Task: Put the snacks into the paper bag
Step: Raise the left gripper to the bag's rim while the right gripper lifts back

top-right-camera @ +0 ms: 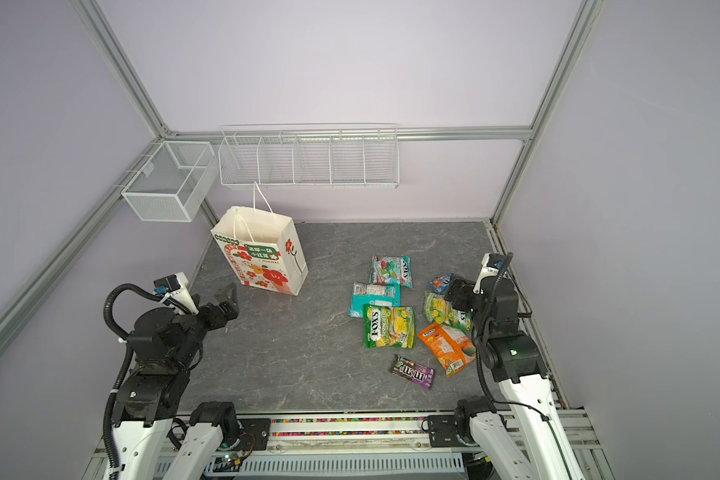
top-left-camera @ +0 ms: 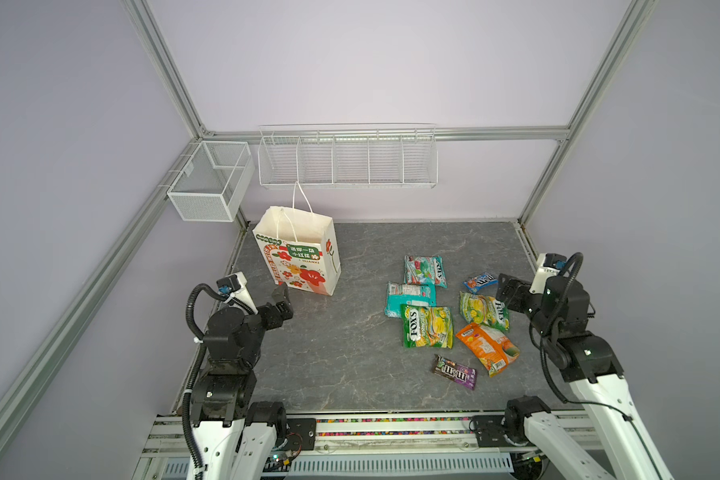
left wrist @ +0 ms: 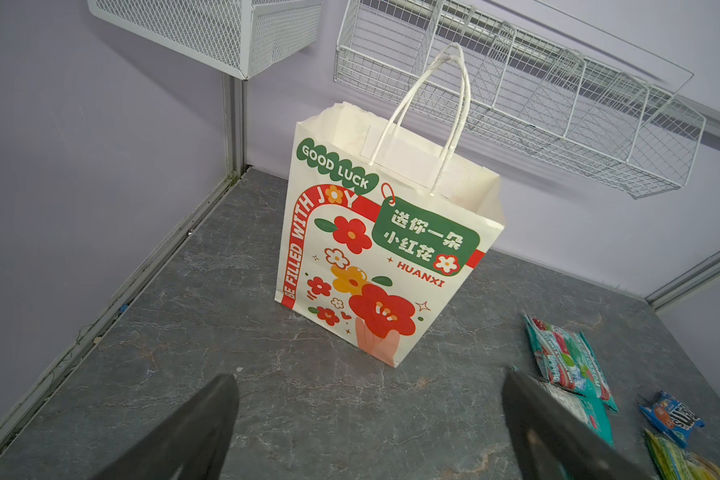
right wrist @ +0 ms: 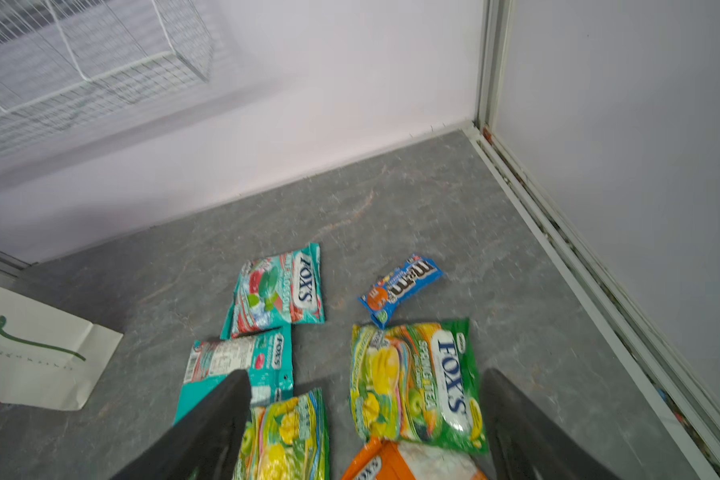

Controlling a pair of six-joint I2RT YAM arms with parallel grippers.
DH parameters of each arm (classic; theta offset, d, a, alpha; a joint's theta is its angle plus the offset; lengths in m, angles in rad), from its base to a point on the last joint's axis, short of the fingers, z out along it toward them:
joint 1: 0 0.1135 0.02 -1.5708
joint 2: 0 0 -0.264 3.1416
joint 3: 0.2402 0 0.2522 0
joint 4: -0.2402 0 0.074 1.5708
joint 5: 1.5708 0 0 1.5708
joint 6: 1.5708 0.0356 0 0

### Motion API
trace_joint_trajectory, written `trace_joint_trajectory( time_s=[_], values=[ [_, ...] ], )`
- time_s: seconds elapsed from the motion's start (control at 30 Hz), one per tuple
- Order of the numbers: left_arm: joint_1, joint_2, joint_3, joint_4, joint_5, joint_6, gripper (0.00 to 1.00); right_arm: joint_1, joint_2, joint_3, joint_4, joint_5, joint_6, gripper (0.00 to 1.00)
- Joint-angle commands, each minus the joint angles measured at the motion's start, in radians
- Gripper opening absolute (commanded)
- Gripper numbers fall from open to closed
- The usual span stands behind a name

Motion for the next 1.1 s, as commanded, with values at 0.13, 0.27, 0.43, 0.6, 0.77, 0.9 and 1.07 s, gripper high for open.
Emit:
trace_joint_trajectory(
  time_s=[0.13,0.27,0.43,0.6,0.77,0.9,1.07],
  values=[
    [-0.006,0.06,0.025,-0.016,0.012,-0.026,0.98,0.001,-0.161,-0.02,-0.29,0.153,0.006,0.89],
    [-0.006,0.107,0.053,0.011,0.022,-0.11,0.96,0.005,-0.297,-0.156,-0.227,0.169,-0.036,0.88],
    [-0.02,0.201,0.137,0.01,0.009,-0.2,0.93,0.005,-0.375,-0.165,-0.228,0.18,-0.069,0.88],
    [-0.086,0.322,0.252,-0.01,-0.063,-0.232,0.93,0.01,-0.325,-0.135,-0.255,0.156,-0.059,0.88],
    [-0.136,0.463,0.395,-0.06,-0.087,-0.254,0.99,0.021,-0.301,-0.127,-0.263,0.142,-0.056,0.88],
    [-0.137,0.544,0.47,-0.077,-0.093,-0.303,0.99,0.022,-0.339,-0.142,-0.249,0.152,-0.064,0.88],
    [-0.138,0.615,0.529,-0.078,-0.117,-0.346,0.97,0.024,-0.352,-0.146,-0.242,0.142,-0.07,0.88]
  ],
)
